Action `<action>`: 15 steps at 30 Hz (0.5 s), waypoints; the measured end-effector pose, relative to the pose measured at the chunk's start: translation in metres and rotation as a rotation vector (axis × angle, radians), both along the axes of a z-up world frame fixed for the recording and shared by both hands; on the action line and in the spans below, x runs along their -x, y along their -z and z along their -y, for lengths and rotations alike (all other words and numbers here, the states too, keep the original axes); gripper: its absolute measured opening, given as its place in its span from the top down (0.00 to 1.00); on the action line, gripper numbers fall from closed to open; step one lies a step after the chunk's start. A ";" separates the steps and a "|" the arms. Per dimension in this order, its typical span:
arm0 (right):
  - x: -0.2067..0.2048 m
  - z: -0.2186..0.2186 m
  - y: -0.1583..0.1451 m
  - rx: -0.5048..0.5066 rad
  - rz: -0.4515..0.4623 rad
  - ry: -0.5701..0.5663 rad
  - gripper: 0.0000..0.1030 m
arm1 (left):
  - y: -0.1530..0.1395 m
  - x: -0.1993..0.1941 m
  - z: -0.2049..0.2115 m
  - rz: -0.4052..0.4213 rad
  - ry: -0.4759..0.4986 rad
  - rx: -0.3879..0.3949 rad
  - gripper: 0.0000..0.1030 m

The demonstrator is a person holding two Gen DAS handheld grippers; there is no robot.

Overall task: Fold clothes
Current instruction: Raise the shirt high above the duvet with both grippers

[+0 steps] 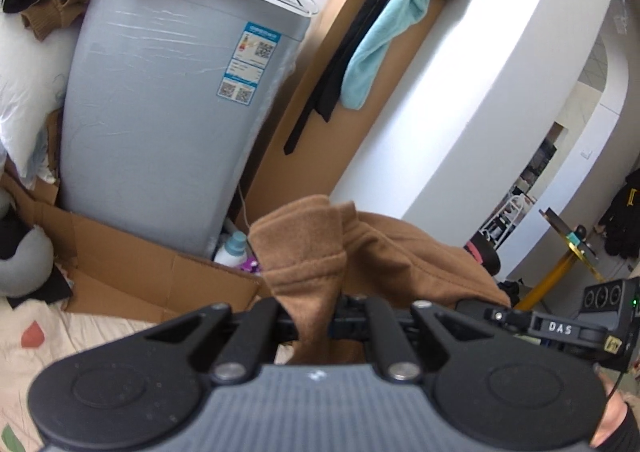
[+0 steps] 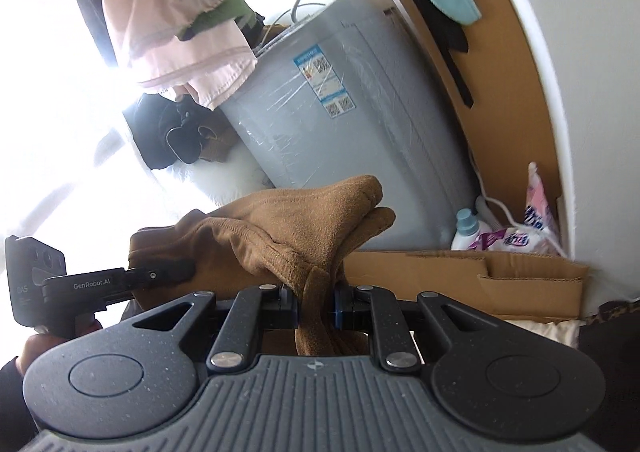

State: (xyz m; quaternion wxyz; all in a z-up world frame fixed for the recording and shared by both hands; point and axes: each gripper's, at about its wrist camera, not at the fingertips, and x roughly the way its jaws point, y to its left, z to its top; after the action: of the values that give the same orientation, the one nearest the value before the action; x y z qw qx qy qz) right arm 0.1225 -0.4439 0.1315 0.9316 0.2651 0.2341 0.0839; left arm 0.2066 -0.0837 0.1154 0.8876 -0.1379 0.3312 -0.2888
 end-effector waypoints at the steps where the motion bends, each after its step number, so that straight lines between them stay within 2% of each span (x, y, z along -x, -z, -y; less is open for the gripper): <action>1: 0.005 0.001 -0.007 0.008 0.001 0.002 0.86 | -0.004 0.004 0.004 -0.004 0.000 -0.003 0.95; 11: 0.057 0.022 -0.072 0.080 0.037 0.014 0.86 | -0.049 0.037 0.046 0.042 0.039 0.009 0.95; 15: 0.080 0.043 -0.073 0.076 0.050 0.031 0.86 | -0.049 0.039 0.068 0.041 0.069 0.010 0.95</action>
State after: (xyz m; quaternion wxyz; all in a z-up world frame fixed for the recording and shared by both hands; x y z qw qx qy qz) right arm 0.0423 -0.4873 0.2047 0.9477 0.2310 0.2098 0.0672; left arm 0.1680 -0.1520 0.1644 0.8831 -0.1249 0.3160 -0.3235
